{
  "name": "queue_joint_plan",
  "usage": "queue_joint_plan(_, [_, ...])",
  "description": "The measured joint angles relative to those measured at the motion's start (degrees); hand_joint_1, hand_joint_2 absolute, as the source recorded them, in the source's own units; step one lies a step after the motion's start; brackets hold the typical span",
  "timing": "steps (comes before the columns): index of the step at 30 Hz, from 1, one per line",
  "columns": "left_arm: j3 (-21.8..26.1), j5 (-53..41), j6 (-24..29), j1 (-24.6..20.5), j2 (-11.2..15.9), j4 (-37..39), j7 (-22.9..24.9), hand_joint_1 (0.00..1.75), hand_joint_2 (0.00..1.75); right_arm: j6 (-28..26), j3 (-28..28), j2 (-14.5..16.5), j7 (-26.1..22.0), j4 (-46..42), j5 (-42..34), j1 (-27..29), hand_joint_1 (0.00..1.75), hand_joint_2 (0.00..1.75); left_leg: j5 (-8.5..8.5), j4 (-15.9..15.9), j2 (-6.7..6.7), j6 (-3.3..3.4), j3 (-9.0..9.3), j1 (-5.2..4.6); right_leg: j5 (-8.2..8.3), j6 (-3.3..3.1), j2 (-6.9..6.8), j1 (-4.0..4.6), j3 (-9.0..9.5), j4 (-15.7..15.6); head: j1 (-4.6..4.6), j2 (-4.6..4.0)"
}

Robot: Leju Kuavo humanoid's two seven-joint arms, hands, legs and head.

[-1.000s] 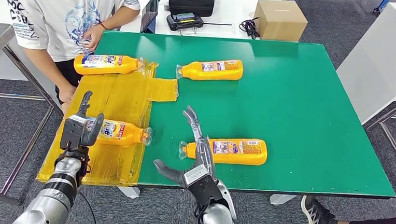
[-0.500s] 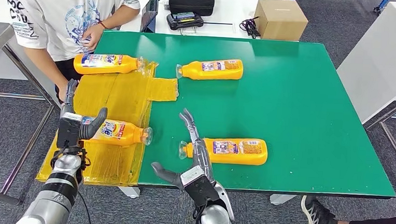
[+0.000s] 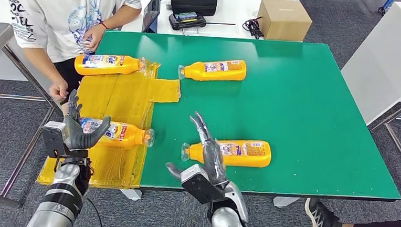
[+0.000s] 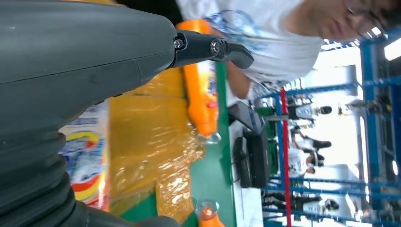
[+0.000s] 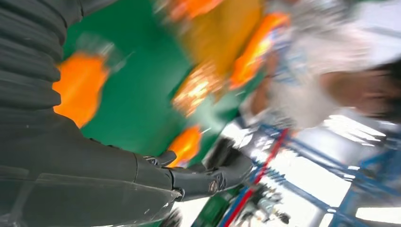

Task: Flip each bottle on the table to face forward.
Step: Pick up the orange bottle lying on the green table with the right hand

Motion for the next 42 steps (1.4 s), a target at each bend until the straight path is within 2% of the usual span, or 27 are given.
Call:
queue_joint_plan(5, [1.60,0.39,-0.87,4.25,-0.22,-1.16,-0.16,0.00,1.75,4.32,-3.28,-7.32,8.66,-0.03,8.29,-2.59,0.00,1.75,-0.02,0.03,0.00,0.03,-0.01,-0.10,0.01,0.02,0.00,-0.04,-0.01,-0.02,-0.02,0.00])
queue_joint_plan(9, [2.41,-0.59,-1.65,6.77,-0.51,-2.50,-0.15,0.00,1.75,8.35,-4.61,-11.92,12.28,0.52,10.58,-4.48,0.00,1.75,-0.02,0.03,-0.01,0.03,-0.03,-0.11,0.01,0.02,-0.01,-0.02,-0.03,-0.01,-0.02,0.00])
queue_joint_plan(13, [2.52,-2.32,-1.58,8.01,-1.06,-3.85,-0.03,0.00,1.75,9.78,-4.77,-14.83,14.04,1.48,11.10,-5.42,0.00,1.75,-0.02,0.03,-0.01,0.03,-0.04,-0.09,0.01,0.02,-0.01,0.00,-0.05,-0.01,-0.03,0.00])
queue_joint_plan(20, [2.47,-3.90,-1.71,8.54,-1.53,-4.85,-0.03,0.00,1.75,10.72,-5.14,-17.18,14.88,2.36,10.49,-5.56,0.00,1.75,-0.02,0.03,0.00,0.03,-0.05,-0.08,0.01,0.02,0.00,0.00,-0.05,-0.01,-0.02,0.00])
queue_joint_plan(25, [2.44,-3.74,-2.85,8.23,-1.60,-4.78,-0.17,0.00,1.75,16.52,-5.08,-18.55,13.89,4.26,5.44,-6.65,0.00,1.75,-0.02,0.03,0.00,0.03,-0.06,-0.09,0.02,0.03,0.00,-0.01,-0.05,-0.01,-0.02,0.00])
queue_joint_plan(30, [2.24,-2.15,-4.70,6.79,-1.77,-4.19,-0.27,0.00,1.75,21.92,-4.15,-19.84,12.04,9.16,0.12,-10.68,0.00,1.75,0.01,0.04,-0.01,0.06,-0.05,-0.09,0.04,0.04,-0.01,-0.01,-0.04,0.00,-0.03,0.00])
queue_joint_plan(36, [1.16,-2.10,-4.90,5.78,-1.85,-3.14,-0.27,0.00,1.75,23.94,-1.60,-20.82,11.88,14.61,-1.60,-15.67,0.00,1.75,0.02,0.04,0.01,0.07,-0.06,-0.09,0.05,0.05,0.00,-0.01,-0.05,0.01,-0.04,0.00])
queue_joint_plan(42, [0.36,-2.15,-4.84,5.31,-2.14,-2.01,-0.25,0.00,1.75,23.45,2.40,-20.87,13.04,18.52,-0.29,-20.27,0.00,1.75,0.02,0.04,0.01,0.07,-0.08,-0.09,0.05,0.05,0.00,0.00,-0.06,0.01,-0.03,0.00])
